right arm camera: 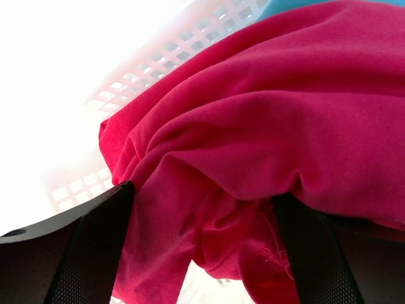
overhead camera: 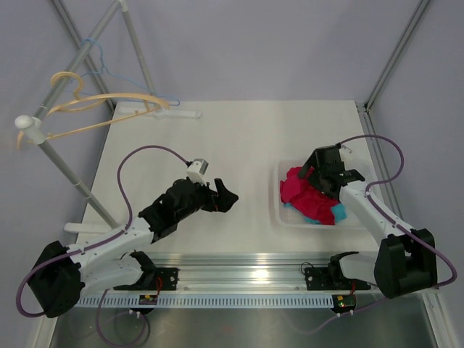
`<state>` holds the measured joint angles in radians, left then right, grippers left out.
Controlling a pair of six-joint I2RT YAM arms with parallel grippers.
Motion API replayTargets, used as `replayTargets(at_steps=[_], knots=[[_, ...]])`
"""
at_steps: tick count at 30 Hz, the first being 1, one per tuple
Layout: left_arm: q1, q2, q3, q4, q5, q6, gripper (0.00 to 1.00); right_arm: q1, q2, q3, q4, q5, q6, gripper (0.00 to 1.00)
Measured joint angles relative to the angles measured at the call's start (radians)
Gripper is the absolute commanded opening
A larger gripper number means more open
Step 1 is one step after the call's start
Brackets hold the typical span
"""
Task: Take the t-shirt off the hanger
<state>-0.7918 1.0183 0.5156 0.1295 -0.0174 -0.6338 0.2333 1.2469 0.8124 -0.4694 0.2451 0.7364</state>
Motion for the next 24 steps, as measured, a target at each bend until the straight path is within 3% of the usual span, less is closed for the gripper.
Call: replayTargets(at_steps=[12, 19, 24], knots=[[-0.003, 0.041, 0.151, -0.058, -0.030, 0.034, 0.99, 0.013, -0.223, 0.276, -0.142, -0.004, -0.178, 1.00], [-0.039, -0.012, 0.258, -0.121, -0.099, 0.135, 0.99, 0.240, -0.211, 0.382, -0.141, -0.052, -0.256, 1.00], [-0.122, -0.055, 0.266, -0.119, -0.163, 0.221, 0.99, 0.327, -0.244, 0.293, -0.073, -0.060, -0.270, 0.99]])
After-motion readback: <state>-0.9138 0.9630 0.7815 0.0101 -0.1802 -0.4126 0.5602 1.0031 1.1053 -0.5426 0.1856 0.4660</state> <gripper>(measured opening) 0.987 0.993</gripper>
